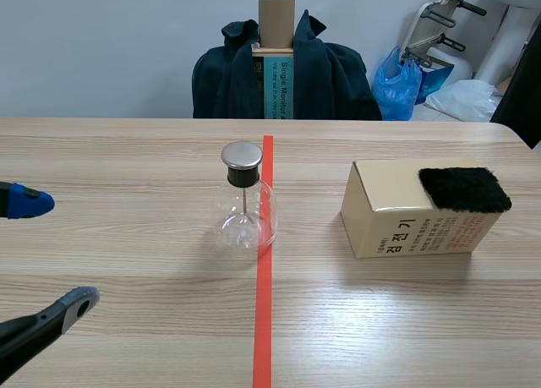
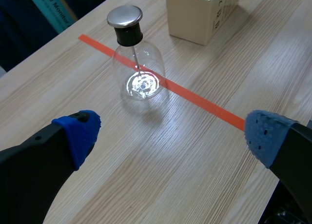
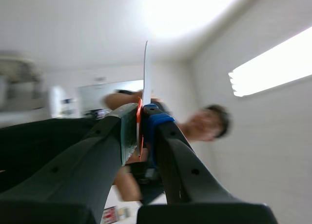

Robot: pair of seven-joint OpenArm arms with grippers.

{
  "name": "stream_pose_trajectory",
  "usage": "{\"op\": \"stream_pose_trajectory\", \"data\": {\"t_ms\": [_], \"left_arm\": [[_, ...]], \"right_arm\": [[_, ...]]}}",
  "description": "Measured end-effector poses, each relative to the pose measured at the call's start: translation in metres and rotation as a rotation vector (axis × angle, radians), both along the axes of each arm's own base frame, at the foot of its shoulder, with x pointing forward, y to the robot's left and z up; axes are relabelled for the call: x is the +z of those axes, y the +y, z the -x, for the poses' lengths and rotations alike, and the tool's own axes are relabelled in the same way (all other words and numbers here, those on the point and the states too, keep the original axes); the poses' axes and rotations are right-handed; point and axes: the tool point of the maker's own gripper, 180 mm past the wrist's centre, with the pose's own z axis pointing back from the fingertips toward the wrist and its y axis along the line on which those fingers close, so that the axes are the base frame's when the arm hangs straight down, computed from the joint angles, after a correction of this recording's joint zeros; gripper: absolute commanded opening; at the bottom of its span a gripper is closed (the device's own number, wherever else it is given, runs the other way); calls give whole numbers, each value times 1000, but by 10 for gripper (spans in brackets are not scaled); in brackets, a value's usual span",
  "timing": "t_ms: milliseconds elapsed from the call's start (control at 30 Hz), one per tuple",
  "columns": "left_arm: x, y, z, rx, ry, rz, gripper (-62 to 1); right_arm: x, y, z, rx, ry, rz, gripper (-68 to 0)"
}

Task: Do the electroscope experiment.
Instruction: 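Rub the plate on the fur, then bring the plate to the electroscope and point at the metal foil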

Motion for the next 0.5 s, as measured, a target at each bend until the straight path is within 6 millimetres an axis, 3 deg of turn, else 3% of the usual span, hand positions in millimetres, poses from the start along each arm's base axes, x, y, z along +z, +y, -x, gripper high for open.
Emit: {"op": "stream_pose_trajectory", "data": {"t_ms": [100,200,367,500], "left_arm": [[-17,18,-12,45,34,-89,-174],[-32,47,-33,114,37,-149,-299],[-53,101,-76,254,51,-142,-591],[-69,121,-108,330,54,-57,-581]], "right_arm": [[72,0,14,-1,-220,-16,-667],[119,0,30,-10,-366,-27,-667],[157,7,48,13,-485,-42,-667],[168,9,53,30,-520,-60,-667]]}}
